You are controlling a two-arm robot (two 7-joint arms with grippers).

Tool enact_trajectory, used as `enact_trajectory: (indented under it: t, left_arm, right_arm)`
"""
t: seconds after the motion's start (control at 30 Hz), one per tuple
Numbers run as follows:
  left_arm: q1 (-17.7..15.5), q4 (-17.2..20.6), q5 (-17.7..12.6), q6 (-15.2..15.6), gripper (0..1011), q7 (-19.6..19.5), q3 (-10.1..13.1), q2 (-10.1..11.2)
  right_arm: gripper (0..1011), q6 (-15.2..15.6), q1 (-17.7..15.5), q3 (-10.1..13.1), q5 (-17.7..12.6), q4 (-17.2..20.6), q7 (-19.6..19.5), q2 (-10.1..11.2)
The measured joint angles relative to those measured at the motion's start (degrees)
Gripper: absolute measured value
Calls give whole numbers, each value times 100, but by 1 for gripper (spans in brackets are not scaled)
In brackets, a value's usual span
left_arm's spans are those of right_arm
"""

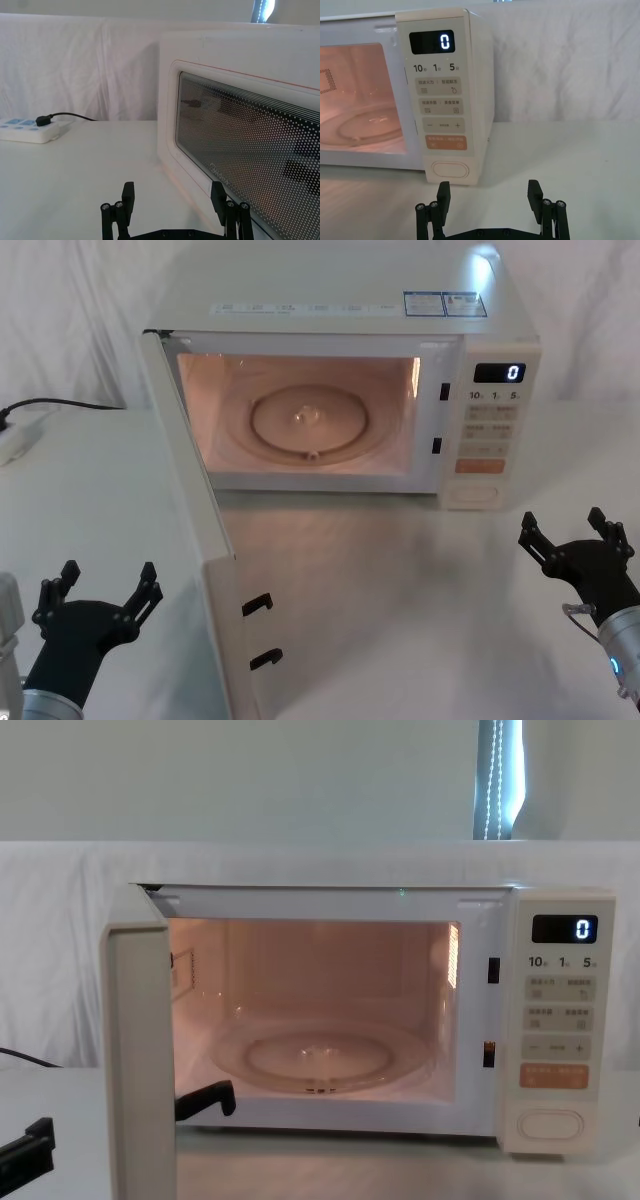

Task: Press the button to open the microwave door with one hand; close the microwave door with the other hand.

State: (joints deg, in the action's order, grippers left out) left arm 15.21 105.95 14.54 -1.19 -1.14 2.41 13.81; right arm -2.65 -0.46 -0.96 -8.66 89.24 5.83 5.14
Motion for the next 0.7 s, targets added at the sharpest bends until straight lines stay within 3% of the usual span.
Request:
enact_trajectory:
  t: [0.27,0.53,0.7]
  left_arm:
    - [0,0,0,0,1001,0,0,0]
    - [0,0,0,0,838,0,0,0]
    - [0,0,0,0,659,0,0,0]
  right_arm:
    - [1002,2,-3,0,1,5,1,0]
    - [1002,5,-3,0,4,9,1,0]
    - [1002,7,-3,0,5,10,1,0]
